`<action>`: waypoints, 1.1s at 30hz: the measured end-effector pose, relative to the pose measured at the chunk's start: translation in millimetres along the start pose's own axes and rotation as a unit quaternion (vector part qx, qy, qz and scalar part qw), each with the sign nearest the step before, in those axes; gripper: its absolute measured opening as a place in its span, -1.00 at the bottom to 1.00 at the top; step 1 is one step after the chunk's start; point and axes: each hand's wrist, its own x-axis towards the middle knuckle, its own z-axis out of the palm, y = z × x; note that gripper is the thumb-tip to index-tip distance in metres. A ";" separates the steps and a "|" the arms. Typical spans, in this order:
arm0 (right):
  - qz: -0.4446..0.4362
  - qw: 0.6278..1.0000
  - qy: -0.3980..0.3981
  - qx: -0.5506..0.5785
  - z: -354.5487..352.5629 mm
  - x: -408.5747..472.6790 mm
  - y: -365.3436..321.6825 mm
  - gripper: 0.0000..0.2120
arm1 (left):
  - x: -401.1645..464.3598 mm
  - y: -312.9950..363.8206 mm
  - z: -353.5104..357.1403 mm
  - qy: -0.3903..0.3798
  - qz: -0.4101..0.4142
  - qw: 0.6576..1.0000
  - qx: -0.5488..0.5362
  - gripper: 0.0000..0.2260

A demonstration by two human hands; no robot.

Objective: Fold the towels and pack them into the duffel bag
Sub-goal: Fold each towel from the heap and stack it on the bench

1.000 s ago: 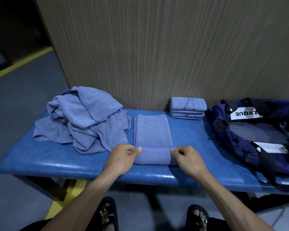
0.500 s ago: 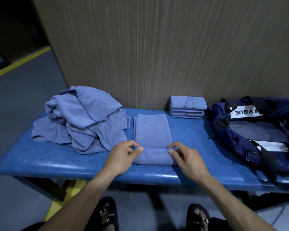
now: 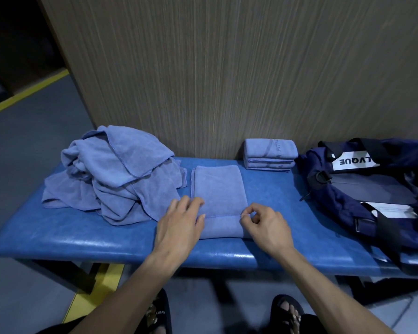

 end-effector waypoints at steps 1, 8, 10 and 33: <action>-0.008 1.000 0.006 -0.011 0.8 -1.3 -1.1 -0.89 | 0.3 -4.0 4.0 0.013 0.062 0.998 0.002 -0.78; -0.284 0.930 0.119 -0.201 9.1 1.5 3.5 -0.90 | 2.7 -27.4 13.3 -0.019 0.201 0.978 -0.044 -0.72; -0.334 0.904 0.123 -0.237 10.2 1.5 4.6 -0.91 | -0.3 -28.9 9.5 -0.036 0.189 0.978 -0.083 -0.73; -0.256 0.959 -0.081 -0.087 -33.6 -6.0 13.9 -0.76 | -11.8 -22.3 -11.0 -0.156 0.063 0.961 -0.220 -0.79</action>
